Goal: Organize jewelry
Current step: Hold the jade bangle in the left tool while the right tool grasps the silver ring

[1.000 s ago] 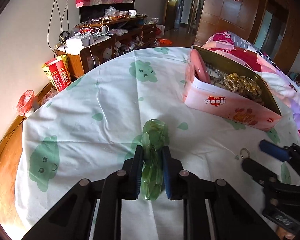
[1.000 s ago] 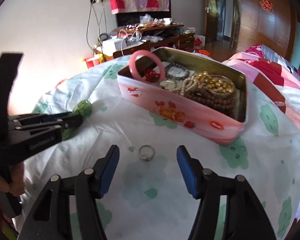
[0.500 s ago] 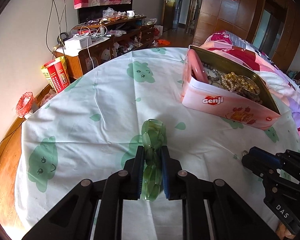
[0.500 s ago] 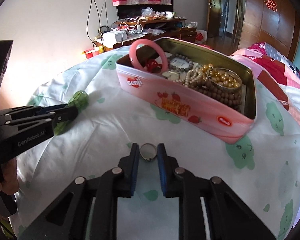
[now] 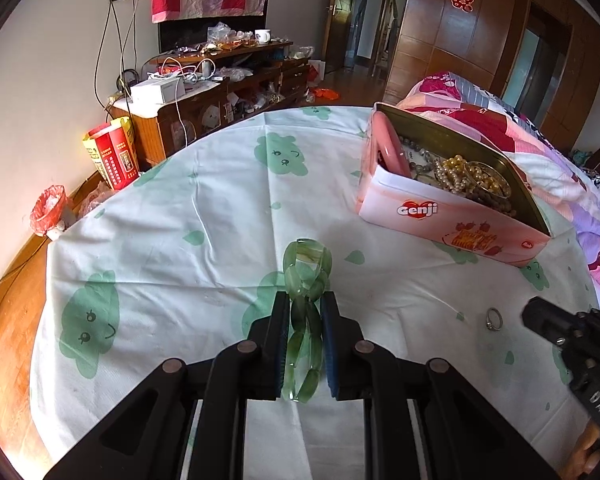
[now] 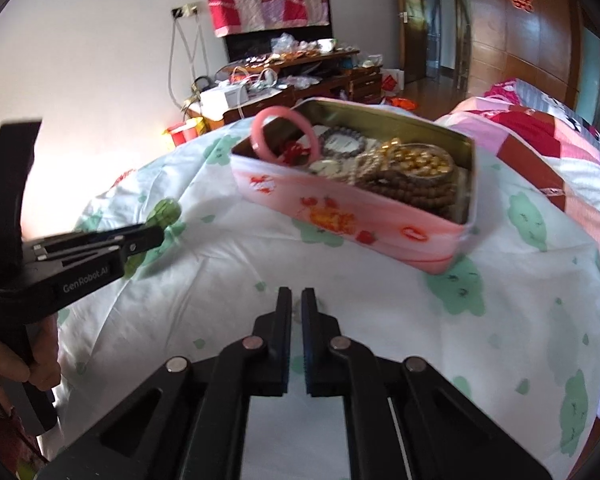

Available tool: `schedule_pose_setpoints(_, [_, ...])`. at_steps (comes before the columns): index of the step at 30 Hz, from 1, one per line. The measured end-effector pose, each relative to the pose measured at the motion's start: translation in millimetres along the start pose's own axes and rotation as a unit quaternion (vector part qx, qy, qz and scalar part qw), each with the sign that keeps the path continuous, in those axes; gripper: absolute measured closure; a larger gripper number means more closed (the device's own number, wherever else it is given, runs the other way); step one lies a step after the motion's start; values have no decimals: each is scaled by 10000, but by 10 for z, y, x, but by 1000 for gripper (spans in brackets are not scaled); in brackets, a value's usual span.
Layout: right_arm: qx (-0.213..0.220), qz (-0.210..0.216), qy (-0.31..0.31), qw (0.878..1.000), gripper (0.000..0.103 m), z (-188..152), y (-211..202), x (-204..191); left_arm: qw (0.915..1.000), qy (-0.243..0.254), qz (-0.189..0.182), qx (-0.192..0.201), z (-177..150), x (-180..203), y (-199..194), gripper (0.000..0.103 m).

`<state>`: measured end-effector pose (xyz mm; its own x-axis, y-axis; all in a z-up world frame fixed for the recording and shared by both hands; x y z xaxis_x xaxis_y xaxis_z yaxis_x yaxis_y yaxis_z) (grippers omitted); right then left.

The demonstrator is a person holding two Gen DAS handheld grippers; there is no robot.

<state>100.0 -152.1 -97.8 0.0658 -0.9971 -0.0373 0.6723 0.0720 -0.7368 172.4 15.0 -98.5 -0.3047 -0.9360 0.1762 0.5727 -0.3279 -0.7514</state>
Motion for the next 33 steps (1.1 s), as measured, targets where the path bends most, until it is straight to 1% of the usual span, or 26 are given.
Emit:
schedule_pose_setpoints(5, [45,59,178,9998,96,3,-84,131,10000,55,-42,-8,-10,30,3,88])
schedule_pose_setpoints(7, [13,104,146,9998,96,1,-72,136,10000,66,-40,-34,-14,41,13,88])
schedule_pose_setpoints(8, [-62,162,79,9998,94,-2,-50,119,10000,58,-51,-34,-16,40,12,88])
schedule_pose_setpoints(9, [-125,179,-2,9998,87,-10,-25,89,10000,41,-64,-25,-18,36,8,88])
schedule_pose_setpoints(10, [-203,92,-102,9997,80,-21,8,56,10000,25,-68,-22,-19,32,7,88])
schedule_pose_setpoints(11, [-287,-26,-237,9993,59,-29,52,21,10000,4,-74,-28,-20,26,10,88])
schedule_pose_setpoints(12, [-314,-92,-363,9988,47,-43,84,-20,9999,-24,-91,-43,-21,17,17,88])
schedule_pose_setpoints(14, [-369,-259,-730,9963,47,-49,155,-86,9999,-55,-128,-60,-25,5,23,88])
schedule_pose_setpoints(16, [-505,-305,-1065,9926,48,-54,242,-139,9998,-76,-156,-89,-26,0,36,88])
schedule_pose_setpoints(18, [-555,-138,-1181,9914,54,-35,273,-129,9997,-95,-185,-104,-30,-8,43,88])
schedule_pose_setpoints(19, [-646,31,-1118,9916,54,-21,287,-89,9997,-106,-191,-109,-28,-12,45,88])
schedule_pose_setpoints(20, [-672,93,-1121,9914,55,-21,280,-72,9997,-114,-205,-115,-31,-12,47,88])
schedule_pose_setpoints(21, [-691,96,-1230,9899,56,-25,272,-71,9996,-116,-210,-121,-32,-10,50,88])
schedule_pose_setpoints(22, [-714,68,-1340,9884,59,-31,261,-84,9996,-117,-213,-122,-32,-12,50,88])
schedule_pose_setpoints(23, [-756,100,-1376,9876,66,-32,250,-86,9996,-118,-222,-115,-33,-14,50,88])
schedule_pose_setpoints(24, [-785,147,-1347,9877,81,-32,241,-75,9996,-122,-235,-114,-34,-14,52,88])
schedule_pose_setpoints(26, [-780,114,-1261,9889,92,-48,224,-25,9995,-130,-243,-122,-35,-14,60,88])
schedule_pose_setpoints(29, [-792,157,-1126,9904,95,-62,206,29,9996,-111,-230,-110,-37,-12,60,88])
schedule_pose_setpoints(33, [-684,140,-1110,9914,96,-63,197,-18,9996,-143,-222,-102,-41,-40,59,88])
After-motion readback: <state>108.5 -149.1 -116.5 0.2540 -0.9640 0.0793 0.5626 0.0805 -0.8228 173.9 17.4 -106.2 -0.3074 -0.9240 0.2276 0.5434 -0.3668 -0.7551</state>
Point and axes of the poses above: each gripper's, at about its wrist camera, not at the fingertips, and y roughly the way its jaws point, x to its right, z to its top, the point moved 3 cm from there along y, roughly the way its jaws point, and after that the axes turned 5 degrees about -z, right-handed, at the moved point
